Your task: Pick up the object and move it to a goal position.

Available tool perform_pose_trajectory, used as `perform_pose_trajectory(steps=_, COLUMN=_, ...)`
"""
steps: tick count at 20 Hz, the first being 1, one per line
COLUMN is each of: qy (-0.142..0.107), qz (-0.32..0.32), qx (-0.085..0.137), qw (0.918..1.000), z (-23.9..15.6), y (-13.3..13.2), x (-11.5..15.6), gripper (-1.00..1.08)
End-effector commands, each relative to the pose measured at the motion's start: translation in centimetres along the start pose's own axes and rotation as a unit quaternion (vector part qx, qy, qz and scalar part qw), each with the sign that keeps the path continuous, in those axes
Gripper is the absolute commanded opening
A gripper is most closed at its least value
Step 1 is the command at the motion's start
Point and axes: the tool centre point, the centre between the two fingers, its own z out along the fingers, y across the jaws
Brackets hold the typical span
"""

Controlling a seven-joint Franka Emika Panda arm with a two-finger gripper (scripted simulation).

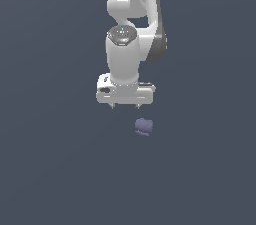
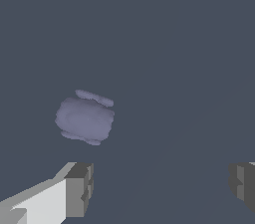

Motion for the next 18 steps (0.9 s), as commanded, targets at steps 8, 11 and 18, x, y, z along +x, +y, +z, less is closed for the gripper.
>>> perform_pose_trajectory(steps=8, qy=0.011, qz=-0.027, qx=-0.005, qw=0.9996, z=-0.7, y=-0.7, x=0.9, gripper=1.00)
perform_pose_trajectory(steps=11, qy=0.015, qz=-0.034, qx=-0.006, qw=0.9993, z=-0.9, y=-0.9, x=1.1, gripper=1.00)
perform_pose_trajectory(steps=18, qy=0.013, qz=-0.040, qx=-0.007, qw=0.9991, z=-0.8, y=-0.9, x=1.1, gripper=1.00)
